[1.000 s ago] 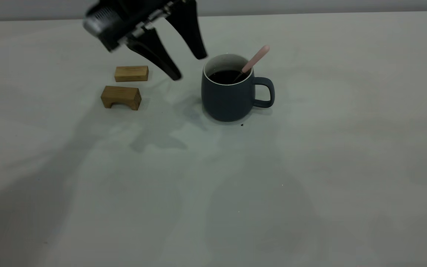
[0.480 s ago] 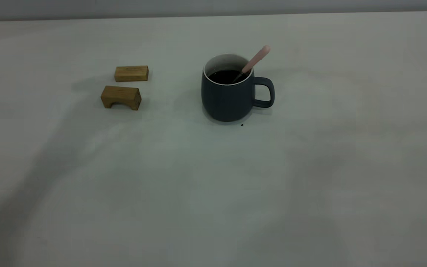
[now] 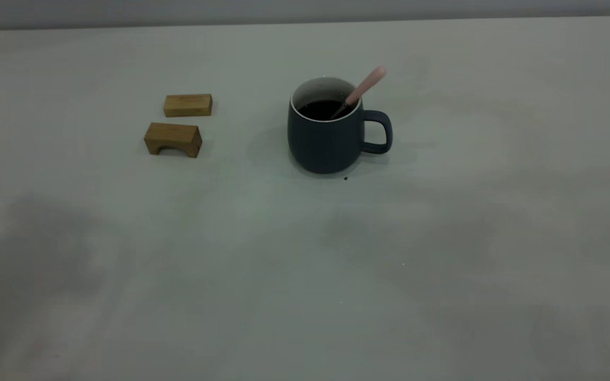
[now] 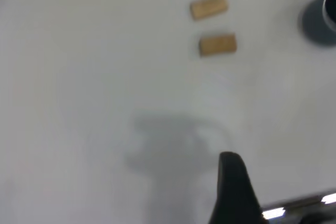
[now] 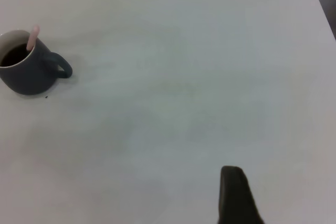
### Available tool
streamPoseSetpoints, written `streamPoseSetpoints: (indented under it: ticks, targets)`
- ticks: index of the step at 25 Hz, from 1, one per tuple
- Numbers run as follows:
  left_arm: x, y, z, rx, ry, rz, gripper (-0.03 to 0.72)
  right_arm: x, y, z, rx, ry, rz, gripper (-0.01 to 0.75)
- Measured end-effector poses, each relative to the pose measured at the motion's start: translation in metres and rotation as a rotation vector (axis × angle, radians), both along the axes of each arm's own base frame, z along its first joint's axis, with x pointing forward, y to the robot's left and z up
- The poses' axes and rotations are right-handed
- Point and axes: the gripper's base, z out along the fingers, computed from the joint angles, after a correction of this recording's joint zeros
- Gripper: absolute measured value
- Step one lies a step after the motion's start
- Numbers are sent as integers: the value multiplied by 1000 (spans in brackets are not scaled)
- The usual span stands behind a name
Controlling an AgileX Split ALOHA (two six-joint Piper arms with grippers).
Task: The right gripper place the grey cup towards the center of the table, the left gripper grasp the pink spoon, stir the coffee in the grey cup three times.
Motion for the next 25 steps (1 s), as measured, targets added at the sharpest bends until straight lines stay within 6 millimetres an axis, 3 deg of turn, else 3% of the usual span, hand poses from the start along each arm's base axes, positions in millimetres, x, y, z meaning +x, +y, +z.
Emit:
streamPoseSetpoints:
  ticks: [6, 9, 13, 20, 25]
  targets:
    - [-89, 31, -65, 13, -27, -14, 544, 0, 0, 0, 0, 0, 0, 491]
    - [-124, 42, -102, 10, -25, -14, 544, 0, 0, 0, 0, 0, 0, 491]
    - [-158, 52, -131, -54, -68, 36, 544, 0, 0, 0, 0, 0, 0, 491]
    - [-194, 61, -144, -95, -188, 221, 544, 0, 0, 0, 0, 0, 0, 491]
    - [-209, 62, -145, -107, -288, 257, 544, 0, 0, 0, 1, 0, 0, 491]
